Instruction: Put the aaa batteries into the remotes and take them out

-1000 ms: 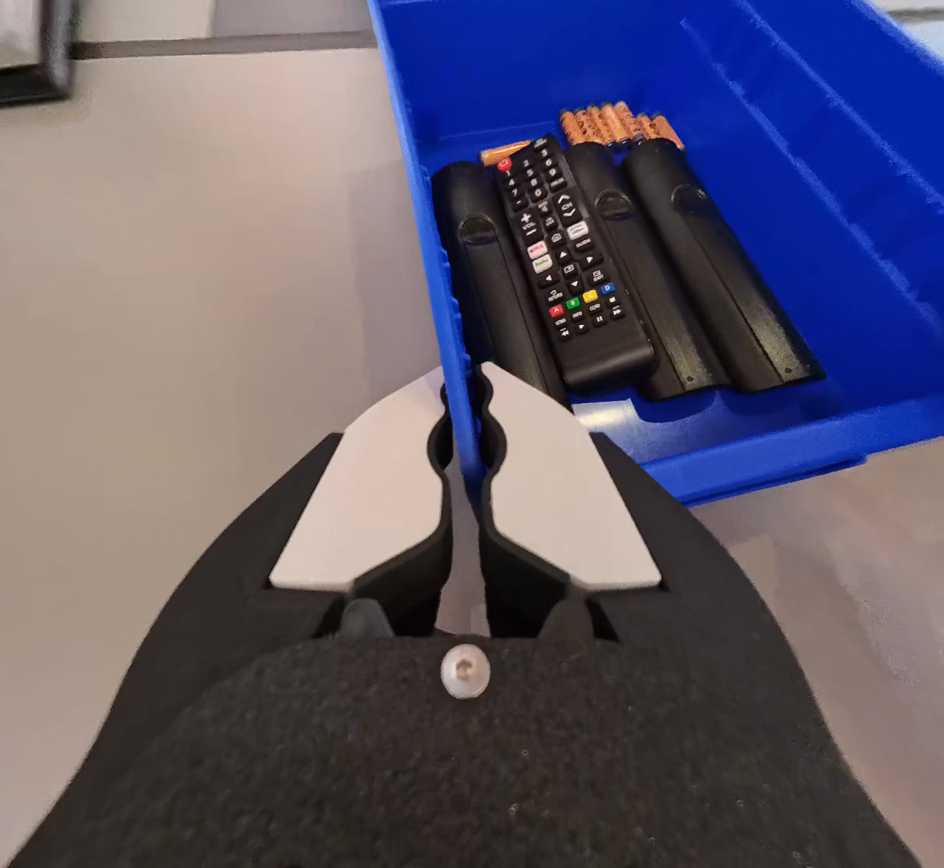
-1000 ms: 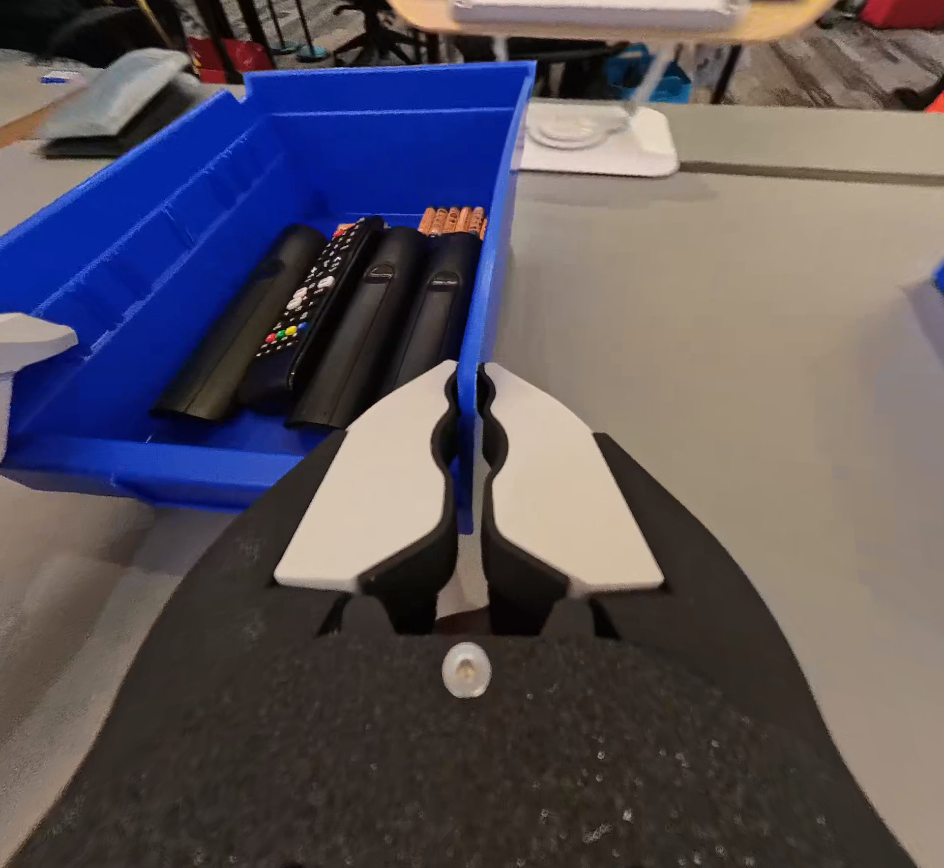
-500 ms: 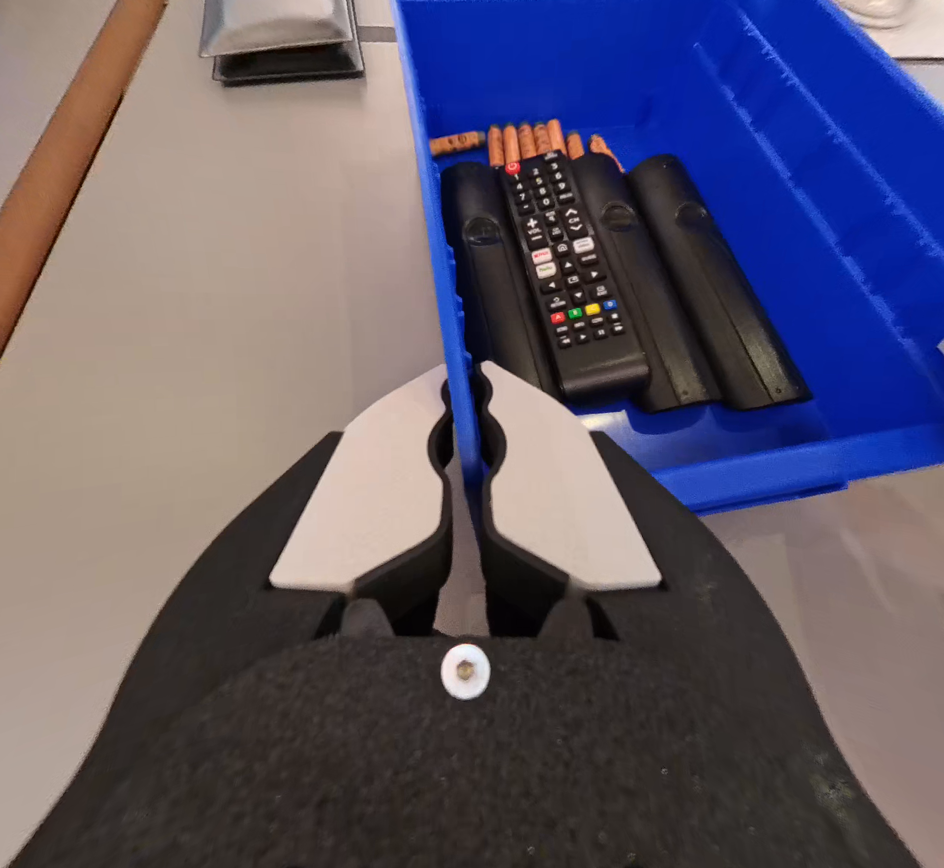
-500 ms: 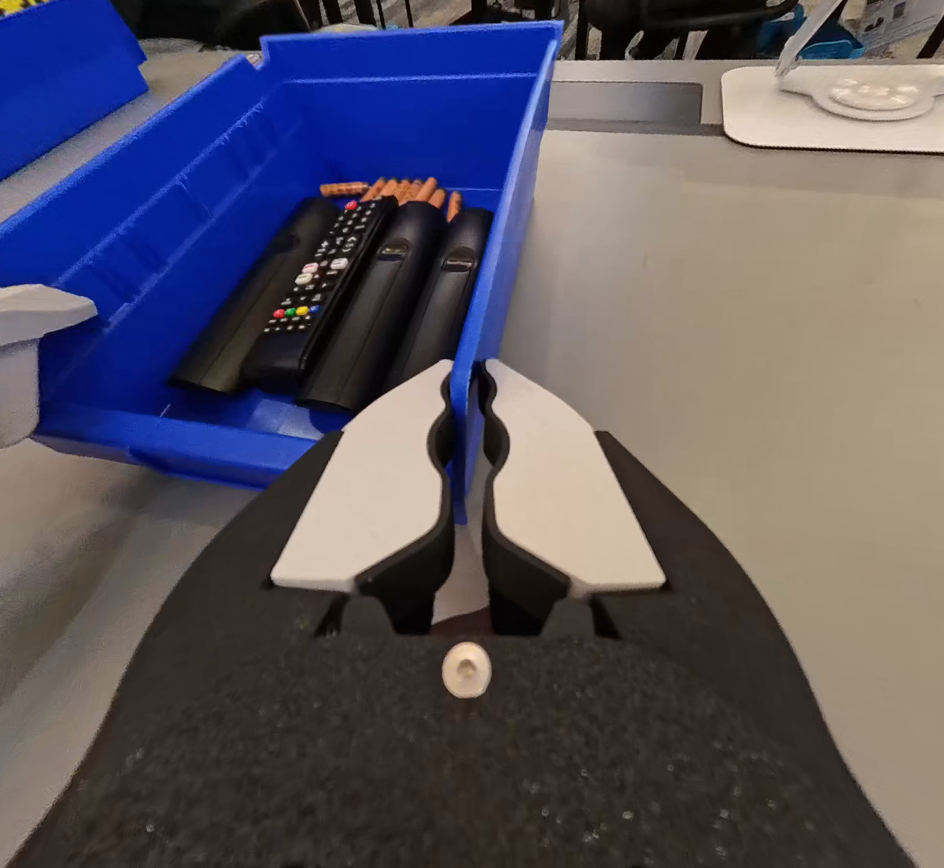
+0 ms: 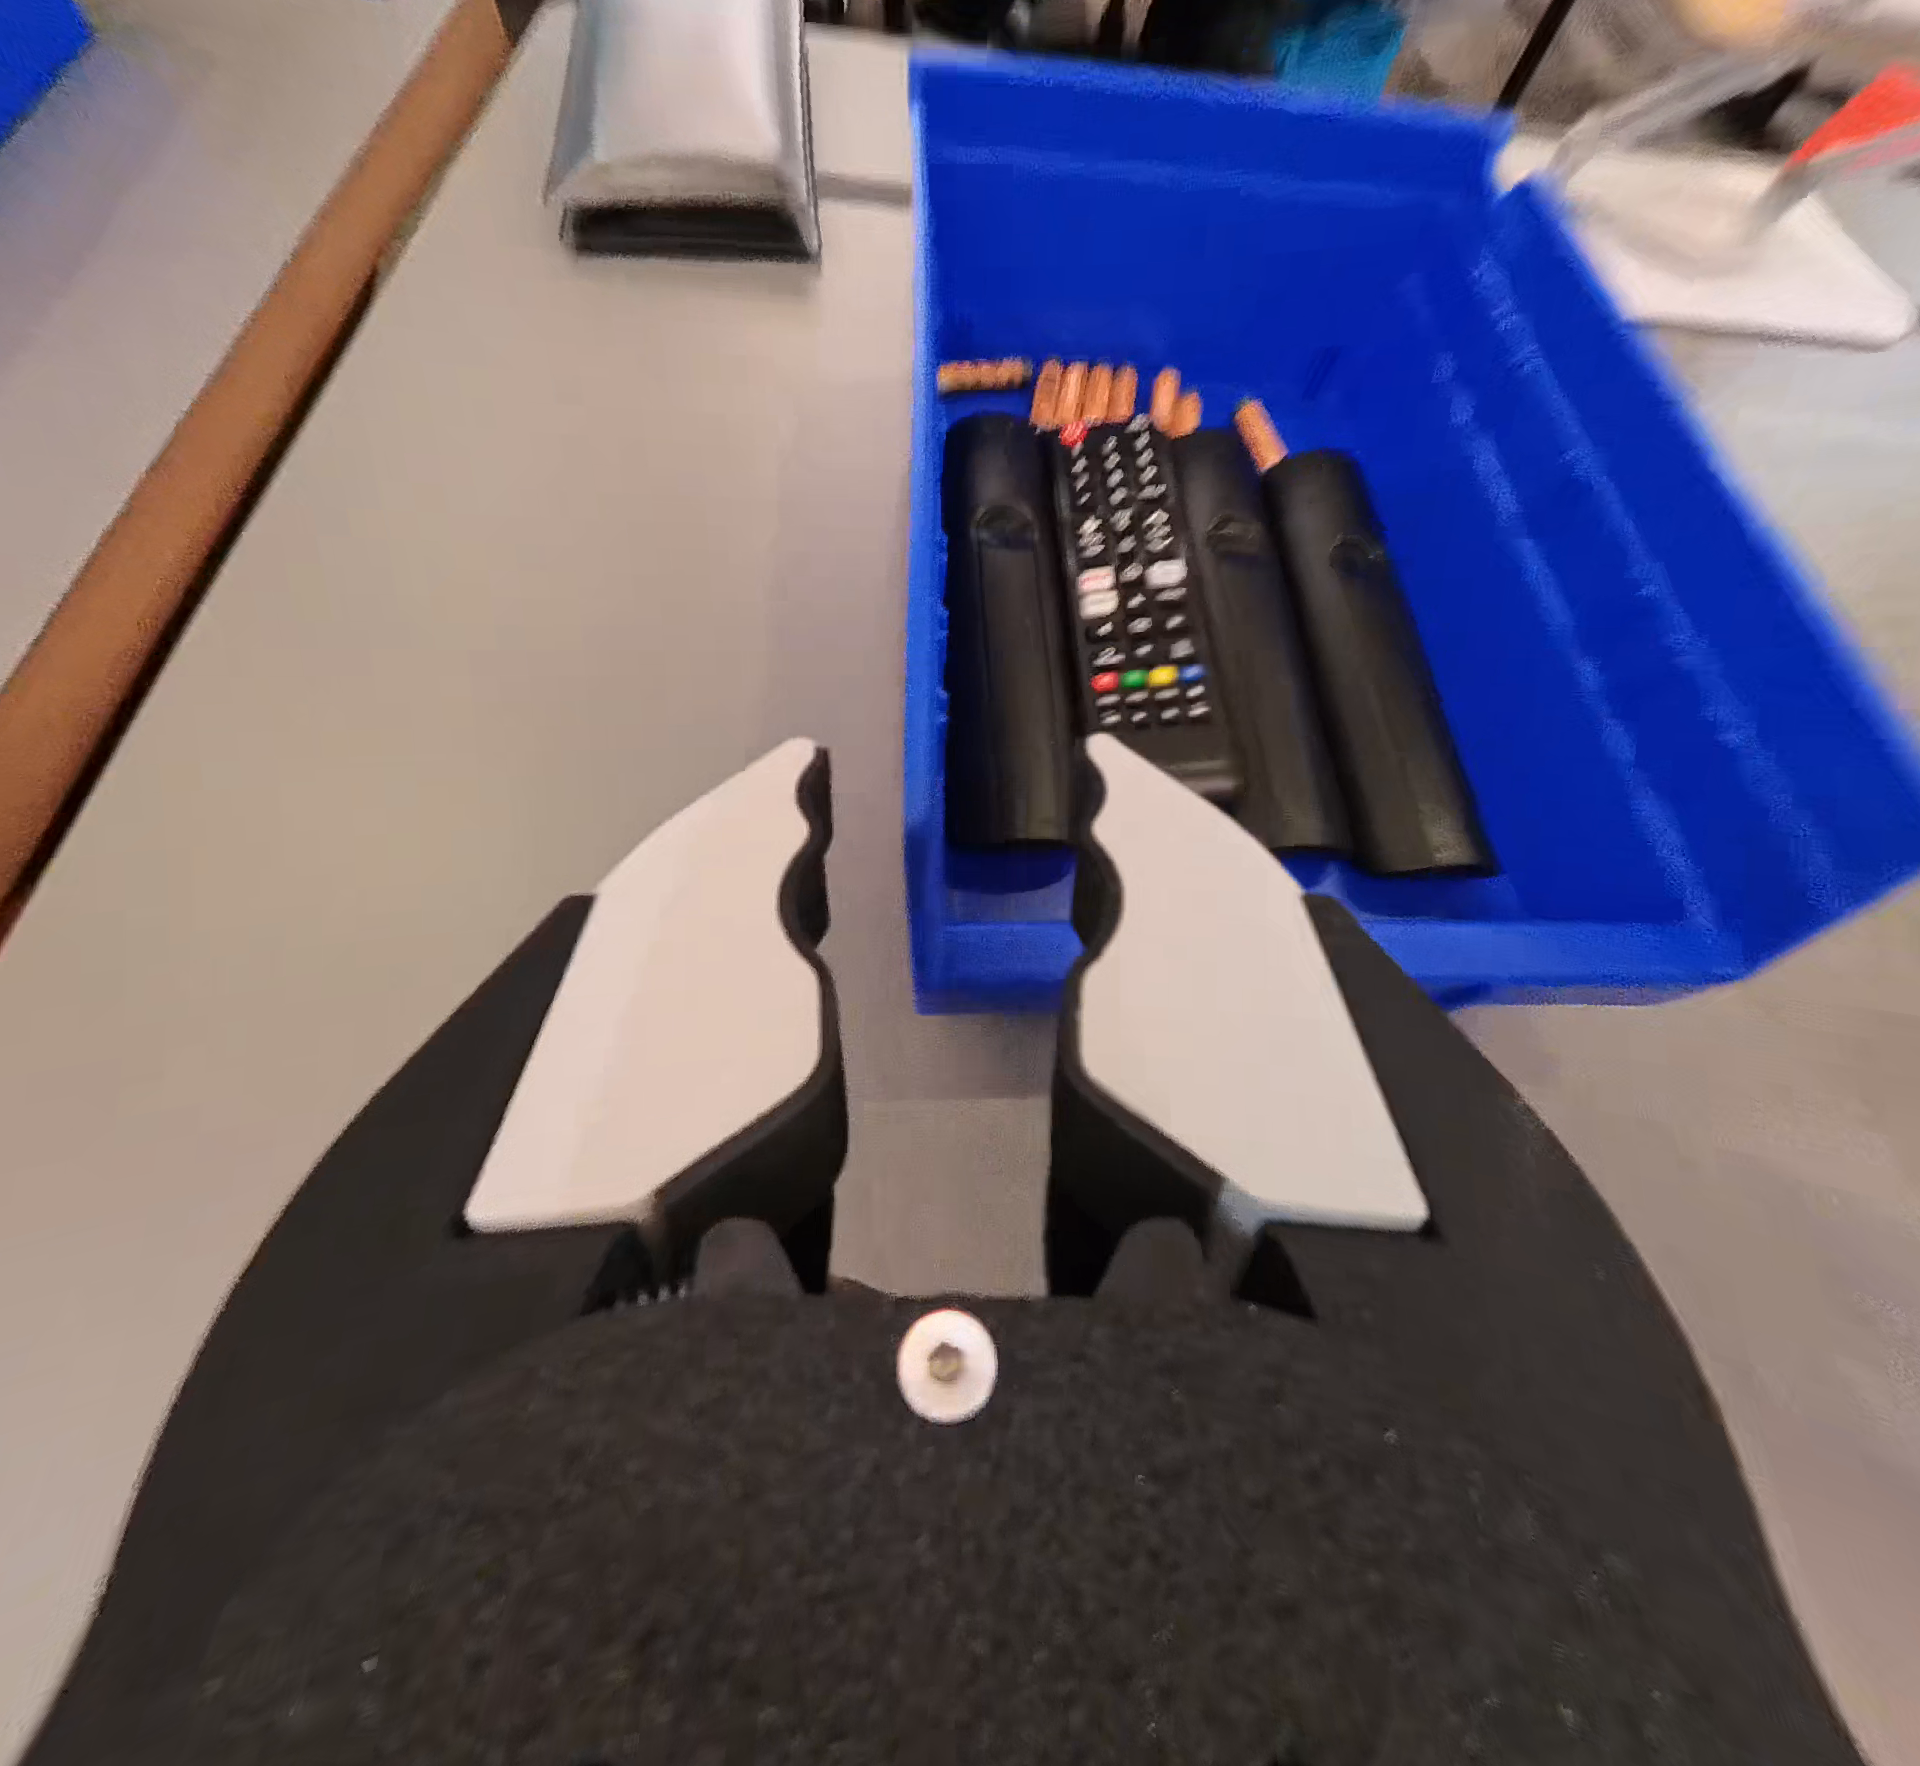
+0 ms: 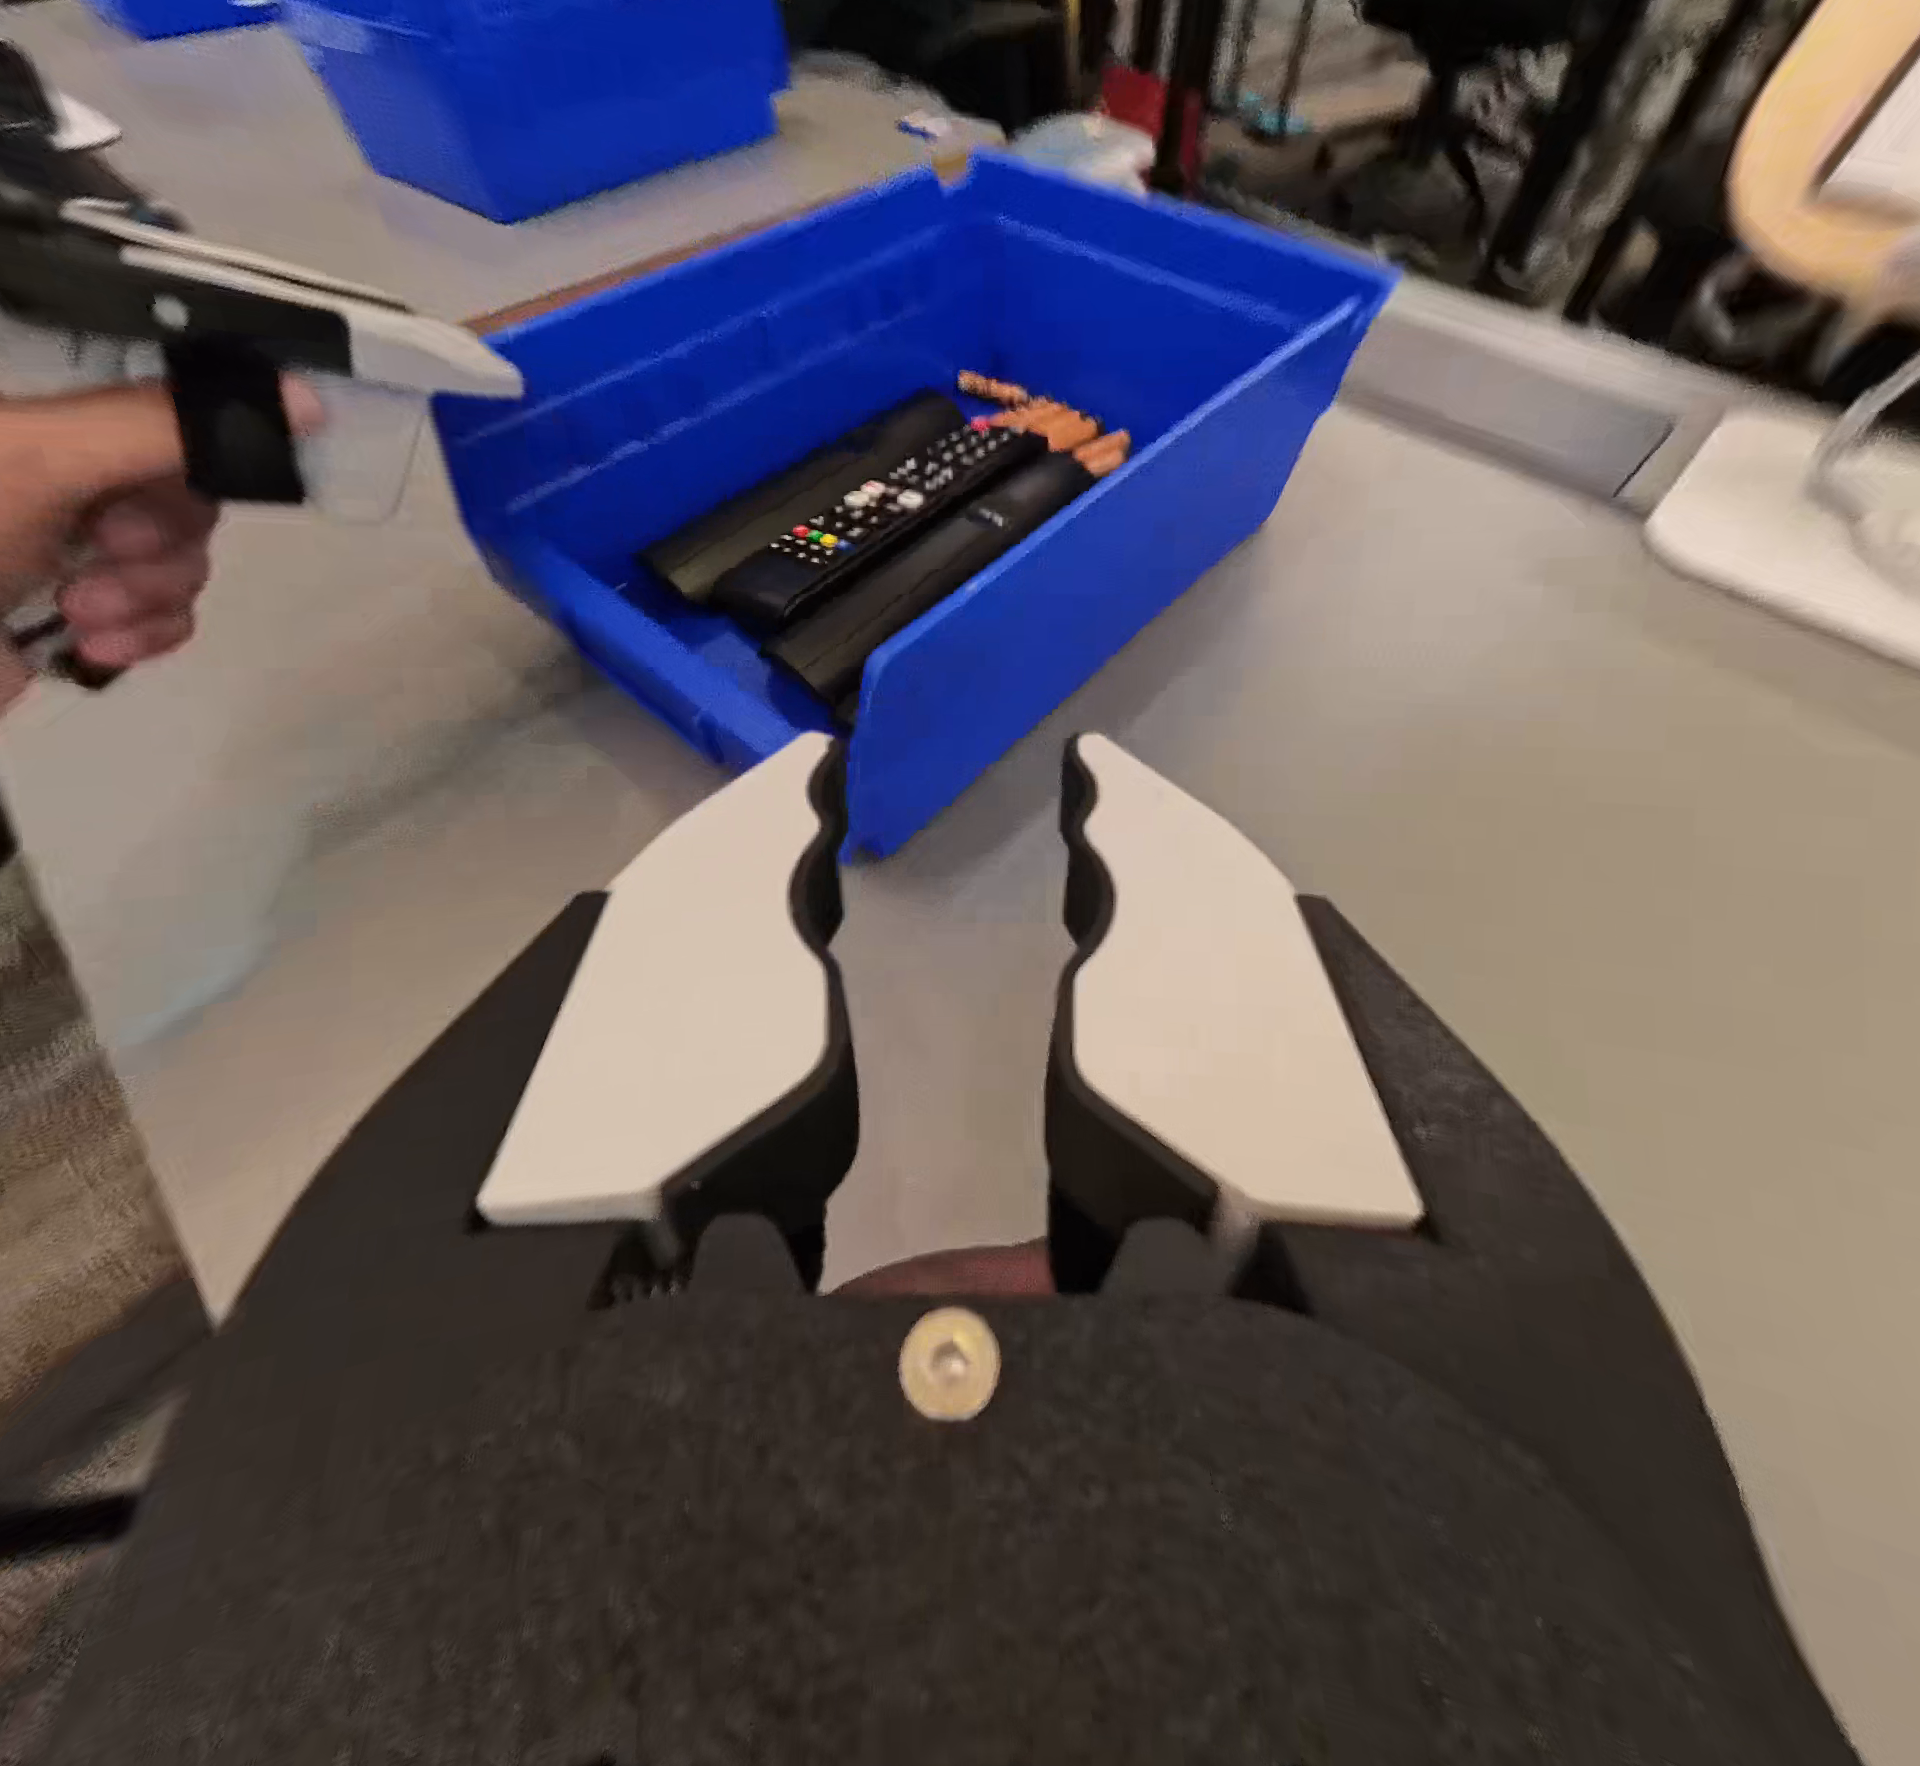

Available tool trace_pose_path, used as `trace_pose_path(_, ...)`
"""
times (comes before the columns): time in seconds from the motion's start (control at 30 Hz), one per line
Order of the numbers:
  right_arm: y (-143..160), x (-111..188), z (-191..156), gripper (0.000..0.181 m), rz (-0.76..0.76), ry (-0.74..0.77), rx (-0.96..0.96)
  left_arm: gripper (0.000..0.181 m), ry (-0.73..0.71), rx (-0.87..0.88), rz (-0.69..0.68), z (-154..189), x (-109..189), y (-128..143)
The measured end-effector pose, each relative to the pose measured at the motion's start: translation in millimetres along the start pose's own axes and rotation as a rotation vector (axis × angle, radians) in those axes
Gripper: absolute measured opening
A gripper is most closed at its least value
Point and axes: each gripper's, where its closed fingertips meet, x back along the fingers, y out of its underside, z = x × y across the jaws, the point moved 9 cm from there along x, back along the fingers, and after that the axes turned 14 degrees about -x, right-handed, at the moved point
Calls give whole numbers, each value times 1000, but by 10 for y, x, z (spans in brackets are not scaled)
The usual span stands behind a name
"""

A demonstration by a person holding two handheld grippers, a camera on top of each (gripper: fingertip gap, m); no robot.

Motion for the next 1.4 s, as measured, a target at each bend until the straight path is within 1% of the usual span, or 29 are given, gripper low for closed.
trace_pose_path(0.03, -70, 230, 108, 44, 24, -23, 46, 48, 9, 14, 41, 49, 131, -66)
trace_pose_path(0.1, -206, 710, 388, 45, 55, -47, 112, 52, 64, 34, 115, 215, 357, -220)
trace_pose_path(0.17, -331, 1193, 759, 45, 104, -22, 128, 57, 142, 53, 181, 444, 536, -366)
trace_pose_path(0.27, -449, 1884, 1431, 47, 159, 94, 114, 64, 216, 45, 242, 818, 700, -473)
trace_pose_path(0.33, -415, 2320, 1927, 48, 184, 207, 54, 68, 226, 28, 242, 1033, 724, -425)
trace_pose_path(0.4, -230, 2701, 2411, 58, 184, 294, -45, 69, 205, 38, 255, 1188, 679, -258)
trace_pose_path(0.43, -78, 2869, 2649, 62, 192, 358, -110, 68, 189, 38, 266, 1251, 633, -130)
trace_pose_path(0.47, 100, 3025, 2863, 63, 212, 431, -188, 67, 158, 32, 270, 1300, 575, 20)
trace_pose_path(0.5, 290, 3160, 3027, 66, 240, 484, -258, 65, 125, 29, 276, 1339, 522, 175)
trace_pose_path(0.53, 469, 3273, 3131, 71, 282, 508, -319, 65, 119, 24, 275, 1377, 481, 301)
trace_pose_path(0.57, 629, 3372, 3181, 70, 326, 511, -343, 66, 140, 1, 260, 1410, 460, 348)
trace_pose_path(0.6, 757, 3457, 3194, 71, 346, 523, -343, 69, 153, -45, 245, 1428, 451, 331)
trace_pose_path(0.67, 825, 3571, 3224, 65, 315, 596, -298, 66, 108, -129, 266, 1424, 419, 303)
trace_pose_path(0.73, 840, 3611, 3298, 65, 284, 657, -276, 66, 88, -127, 249, 1410, 337, 303)
trace_pose_path(0.77, 844, 3617, 3336, 65, 278, 664, -296, 68, 112, -103, 240, 1414, 294, 286)
trace_pose_path(0.8, 860, 3616, 3364, 64, 280, 653, -320, 71, 151, -80, 229, 1430, 258, 267)
trace_pose_path(0.9, 896, 3605, 3454, 62, 275, 655, -367, 71, 189, -60, 212, 1478, 143, 229)
trace_pose_path(1.03, 792, 3545, 3473, 58, 279, 624, -323, 71, 224, -82, 168, 1575, 5, 227)
trace_pose_path(1.13, 818, 3493, 3443, 54, 264, 640, -288, 70, 215, -98, 163, 1605, 56, 247)
trace_pose_path(1.27, 810, 3405, 3430, 54, 254, 608, -299, 70, 239, -87, 142, 1631, 51, 288)
trace_pose_path(1.33, 825, 3365, 3425, 53, 247, 599, -293, 70, 230, -97, 119, 1626, 55, 310)
trace_pose_path(1.4, 834, 3325, 3412, 53, 226, 582, -293, 70, 221, -102, 130, 1622, 83, 294)
